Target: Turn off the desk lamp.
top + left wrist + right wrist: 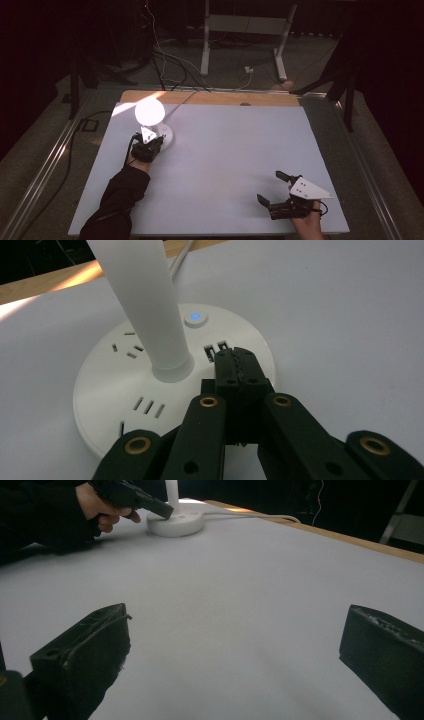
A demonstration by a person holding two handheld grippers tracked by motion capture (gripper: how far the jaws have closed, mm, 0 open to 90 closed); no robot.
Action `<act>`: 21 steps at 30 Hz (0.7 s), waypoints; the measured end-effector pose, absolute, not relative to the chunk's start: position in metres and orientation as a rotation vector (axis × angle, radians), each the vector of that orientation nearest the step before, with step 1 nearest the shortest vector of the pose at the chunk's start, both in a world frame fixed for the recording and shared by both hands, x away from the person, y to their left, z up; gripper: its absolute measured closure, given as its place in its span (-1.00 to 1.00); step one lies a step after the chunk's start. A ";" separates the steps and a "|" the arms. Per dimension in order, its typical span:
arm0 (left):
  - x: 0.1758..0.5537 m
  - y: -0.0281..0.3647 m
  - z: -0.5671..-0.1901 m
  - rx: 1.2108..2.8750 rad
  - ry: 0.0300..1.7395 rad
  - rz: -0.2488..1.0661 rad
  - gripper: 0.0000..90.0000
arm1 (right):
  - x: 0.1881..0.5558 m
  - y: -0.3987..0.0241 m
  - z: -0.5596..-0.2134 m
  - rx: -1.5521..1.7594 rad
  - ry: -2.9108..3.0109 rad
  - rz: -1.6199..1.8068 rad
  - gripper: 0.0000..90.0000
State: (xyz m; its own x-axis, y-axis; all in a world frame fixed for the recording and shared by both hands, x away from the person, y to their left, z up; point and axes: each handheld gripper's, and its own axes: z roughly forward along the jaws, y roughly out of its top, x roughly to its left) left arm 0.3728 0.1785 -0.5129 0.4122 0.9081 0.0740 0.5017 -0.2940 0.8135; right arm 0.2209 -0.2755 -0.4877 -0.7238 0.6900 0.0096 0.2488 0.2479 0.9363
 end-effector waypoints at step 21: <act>0.359 0.182 -0.481 1.872 1.173 0.588 0.54 | 0.222 -0.277 -0.487 0.860 2.112 1.482 -1.00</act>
State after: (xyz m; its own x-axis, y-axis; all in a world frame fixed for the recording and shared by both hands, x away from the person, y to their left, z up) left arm 0.3590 0.1824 -0.4813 0.4542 0.8900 -0.0386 0.5016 -0.2197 0.8367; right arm 0.2216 -0.2773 -0.4874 -0.7207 0.6932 0.0114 0.2466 0.2409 0.9387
